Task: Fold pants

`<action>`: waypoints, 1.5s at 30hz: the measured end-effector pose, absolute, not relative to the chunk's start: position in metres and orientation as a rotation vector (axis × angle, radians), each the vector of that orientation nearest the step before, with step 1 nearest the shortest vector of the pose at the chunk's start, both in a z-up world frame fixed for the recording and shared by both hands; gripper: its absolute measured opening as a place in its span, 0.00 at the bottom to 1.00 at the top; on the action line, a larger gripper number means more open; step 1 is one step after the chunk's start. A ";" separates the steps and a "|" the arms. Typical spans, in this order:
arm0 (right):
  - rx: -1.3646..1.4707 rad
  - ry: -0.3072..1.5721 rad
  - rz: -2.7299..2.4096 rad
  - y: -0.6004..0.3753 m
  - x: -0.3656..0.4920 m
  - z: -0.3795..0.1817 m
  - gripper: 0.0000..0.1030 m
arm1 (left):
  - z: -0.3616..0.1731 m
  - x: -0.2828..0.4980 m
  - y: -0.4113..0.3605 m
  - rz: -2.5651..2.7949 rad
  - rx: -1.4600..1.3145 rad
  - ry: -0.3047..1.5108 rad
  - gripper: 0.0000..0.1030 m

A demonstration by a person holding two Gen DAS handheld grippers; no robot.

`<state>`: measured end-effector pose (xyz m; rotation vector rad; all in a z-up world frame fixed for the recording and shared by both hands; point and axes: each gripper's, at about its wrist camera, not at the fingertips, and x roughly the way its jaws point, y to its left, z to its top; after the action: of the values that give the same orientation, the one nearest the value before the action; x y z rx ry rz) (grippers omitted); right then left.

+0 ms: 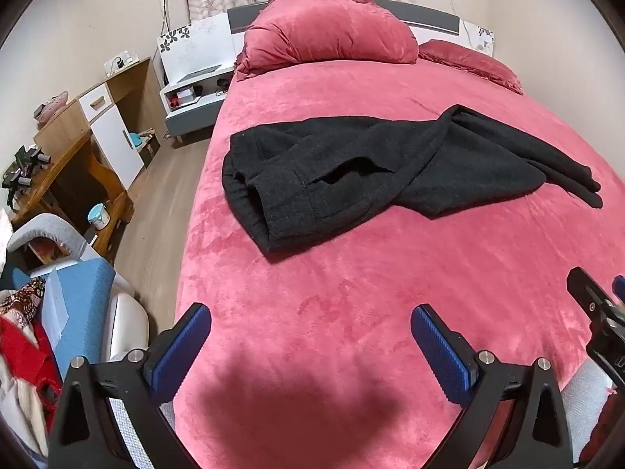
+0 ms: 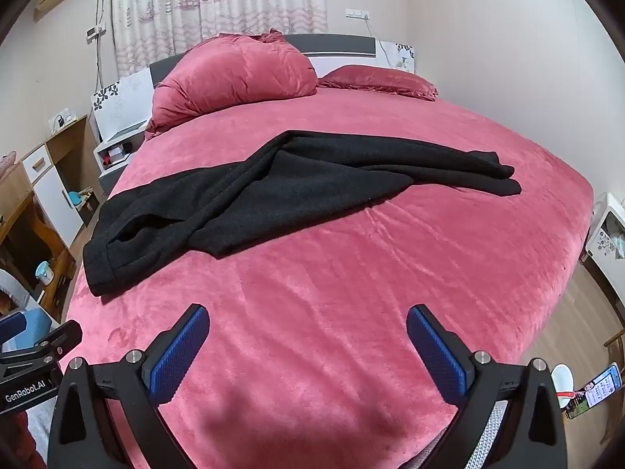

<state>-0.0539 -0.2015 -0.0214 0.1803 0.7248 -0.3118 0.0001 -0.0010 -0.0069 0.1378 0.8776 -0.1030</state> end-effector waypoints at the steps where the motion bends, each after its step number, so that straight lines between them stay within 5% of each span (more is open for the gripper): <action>1: 0.182 0.726 -0.312 -0.201 -0.054 -0.022 1.00 | -0.007 0.000 -0.001 -0.103 0.139 0.876 1.00; 19: 0.193 0.742 -0.321 -0.207 -0.051 -0.025 1.00 | -0.014 0.003 -0.009 -0.136 0.136 0.918 1.00; 35: 0.253 0.855 -0.372 -0.237 -0.042 -0.064 1.00 | -0.076 0.024 0.012 -0.282 -0.130 1.207 1.00; 45: 0.302 0.895 -0.354 -0.279 -0.032 -0.081 0.93 | -0.061 0.061 0.005 -0.331 0.060 1.044 1.00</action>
<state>-0.0324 -0.2793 -0.0809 0.3018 0.8946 -0.3543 0.0611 0.0052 -0.0614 0.0602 1.0444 -0.3307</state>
